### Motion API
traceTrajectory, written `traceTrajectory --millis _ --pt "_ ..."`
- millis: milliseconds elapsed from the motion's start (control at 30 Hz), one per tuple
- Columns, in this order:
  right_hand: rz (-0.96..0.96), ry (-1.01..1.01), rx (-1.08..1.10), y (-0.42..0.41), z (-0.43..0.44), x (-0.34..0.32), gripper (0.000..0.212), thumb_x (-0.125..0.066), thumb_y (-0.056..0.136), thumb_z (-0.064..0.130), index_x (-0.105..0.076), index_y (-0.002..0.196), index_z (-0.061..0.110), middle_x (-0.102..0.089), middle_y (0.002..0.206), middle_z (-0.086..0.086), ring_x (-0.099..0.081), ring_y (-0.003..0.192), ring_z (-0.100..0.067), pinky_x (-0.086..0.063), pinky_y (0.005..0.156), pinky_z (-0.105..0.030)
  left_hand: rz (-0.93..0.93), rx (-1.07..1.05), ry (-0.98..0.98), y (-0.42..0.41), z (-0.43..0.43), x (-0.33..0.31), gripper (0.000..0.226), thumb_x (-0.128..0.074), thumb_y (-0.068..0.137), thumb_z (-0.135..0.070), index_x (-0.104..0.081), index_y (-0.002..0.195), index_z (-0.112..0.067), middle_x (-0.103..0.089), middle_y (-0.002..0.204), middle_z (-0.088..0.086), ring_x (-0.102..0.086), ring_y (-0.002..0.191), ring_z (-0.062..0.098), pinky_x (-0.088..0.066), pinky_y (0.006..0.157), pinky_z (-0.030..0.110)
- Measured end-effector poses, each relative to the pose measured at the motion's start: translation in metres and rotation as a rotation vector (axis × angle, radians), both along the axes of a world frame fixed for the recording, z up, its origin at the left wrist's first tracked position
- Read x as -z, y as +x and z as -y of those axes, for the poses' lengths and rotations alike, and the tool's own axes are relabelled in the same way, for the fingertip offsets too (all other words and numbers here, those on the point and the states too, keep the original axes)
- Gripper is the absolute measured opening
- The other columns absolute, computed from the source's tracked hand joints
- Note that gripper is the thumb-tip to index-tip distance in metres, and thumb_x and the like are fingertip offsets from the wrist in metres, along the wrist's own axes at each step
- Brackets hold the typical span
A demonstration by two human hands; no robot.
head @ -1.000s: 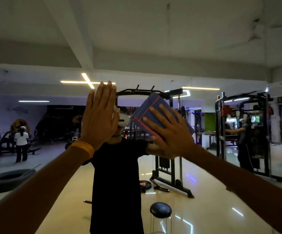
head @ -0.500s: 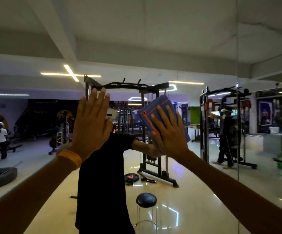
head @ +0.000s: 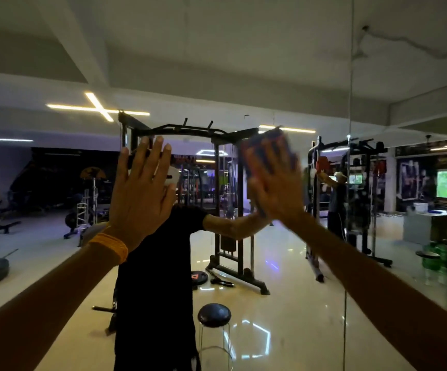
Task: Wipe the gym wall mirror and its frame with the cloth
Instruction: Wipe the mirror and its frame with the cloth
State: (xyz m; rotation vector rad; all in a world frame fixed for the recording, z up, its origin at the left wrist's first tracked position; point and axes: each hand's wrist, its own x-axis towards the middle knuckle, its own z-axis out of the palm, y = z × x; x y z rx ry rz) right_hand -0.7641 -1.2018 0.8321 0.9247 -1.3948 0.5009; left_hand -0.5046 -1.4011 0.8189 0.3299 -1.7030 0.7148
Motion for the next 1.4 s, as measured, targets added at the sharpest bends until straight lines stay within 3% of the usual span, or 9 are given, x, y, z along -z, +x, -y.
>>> traceTrajectory --millis 133,333,433,600,767,867,1033,1233,1400 --pt "0.294 -0.293 -0.052 0.009 0.005 -0.018 0.063 -0.015 0.107 0.060 -0.016 0.164 0.033 -0.017 0.172 -0.008 -0.011 0.158 -0.036 -0.019 0.121 -0.067 -0.010 0.021 0.022 -0.001 -0.003 0.001 0.071 -0.030 0.104 -0.043 -0.020 0.163 -0.005 -0.013 0.171 0.018 -0.007 0.159 0.038 -0.007 0.127 0.061" --pt "-0.176 0.340 -0.171 0.041 0.016 0.088 0.056 -0.025 0.109 0.054 -0.022 0.161 0.033 -0.010 0.172 -0.003 -0.005 0.160 -0.030 -0.005 0.125 -0.063 -0.005 0.061 0.017 -0.027 -0.040 -0.003 0.069 -0.032 0.103 -0.037 -0.023 0.162 -0.003 -0.015 0.171 0.018 -0.009 0.159 0.037 -0.009 0.127 0.061" --pt "-0.134 0.190 -0.078 -0.003 -0.006 0.031 0.065 -0.026 0.106 0.060 -0.018 0.163 0.029 -0.009 0.172 -0.009 -0.009 0.159 -0.036 -0.011 0.123 -0.067 0.004 0.058 0.014 -0.039 -0.046 -0.013 0.071 -0.032 0.103 -0.040 -0.021 0.162 -0.004 -0.015 0.171 0.018 -0.009 0.159 0.037 -0.008 0.128 0.059" --pt "0.276 -0.207 -0.080 -0.020 -0.018 -0.015 0.063 -0.008 0.108 0.056 -0.015 0.164 0.029 -0.011 0.173 -0.010 -0.006 0.159 -0.033 -0.009 0.125 -0.064 -0.022 0.025 0.012 -0.060 -0.047 -0.015 0.071 -0.032 0.104 -0.043 -0.021 0.163 -0.004 -0.015 0.171 0.017 -0.010 0.159 0.036 -0.003 0.129 0.055" --pt "-0.102 0.217 -0.087 -0.002 -0.009 0.064 0.060 -0.023 0.108 0.053 -0.022 0.162 0.028 -0.014 0.172 -0.008 -0.008 0.159 -0.033 -0.005 0.125 -0.065 -0.035 -0.007 0.030 -0.063 -0.048 -0.013 0.073 -0.031 0.105 -0.046 -0.018 0.163 -0.005 -0.012 0.172 0.017 -0.006 0.160 0.035 0.002 0.129 0.052" --pt "-0.254 0.228 -0.051 -0.040 -0.038 0.023 0.064 -0.022 0.107 0.059 -0.022 0.161 0.024 -0.018 0.169 -0.014 -0.016 0.156 -0.039 -0.007 0.125 -0.063 -0.030 -0.008 0.038 -0.063 -0.049 -0.013 0.073 -0.030 0.105 -0.045 -0.016 0.164 -0.005 -0.009 0.172 0.016 -0.003 0.160 0.034 0.004 0.129 0.050" --pt "0.340 -0.303 -0.034 -0.056 -0.043 -0.033 0.063 -0.014 0.108 0.055 -0.013 0.164 0.028 -0.018 0.171 -0.012 -0.015 0.158 -0.035 -0.017 0.123 -0.066 -0.022 -0.045 0.040 -0.063 -0.051 -0.012 0.073 -0.029 0.104 -0.044 -0.016 0.164 -0.004 -0.008 0.172 0.016 -0.003 0.160 0.034 -0.001 0.129 0.055" --pt "-0.148 0.296 -0.053 -0.020 -0.022 0.023 0.060 -0.018 0.109 0.052 -0.017 0.164 0.029 -0.010 0.173 -0.009 -0.004 0.160 -0.030 -0.002 0.126 -0.062 -0.028 -0.017 0.054 -0.065 -0.057 -0.016 0.075 -0.029 0.101 -0.045 -0.022 0.162 -0.002 -0.012 0.171 0.018 -0.007 0.160 0.035 -0.007 0.128 0.059" --pt "0.144 -0.042 -0.069 -0.065 -0.048 -0.087 0.065 -0.001 0.106 0.061 -0.012 0.163 0.030 -0.013 0.172 -0.011 -0.008 0.159 -0.030 -0.009 0.126 -0.061 -0.059 0.003 0.033 -0.072 -0.060 -0.045 0.072 -0.028 0.102 -0.043 -0.022 0.162 -0.004 -0.013 0.172 0.016 -0.006 0.160 0.034 0.003 0.130 0.051"
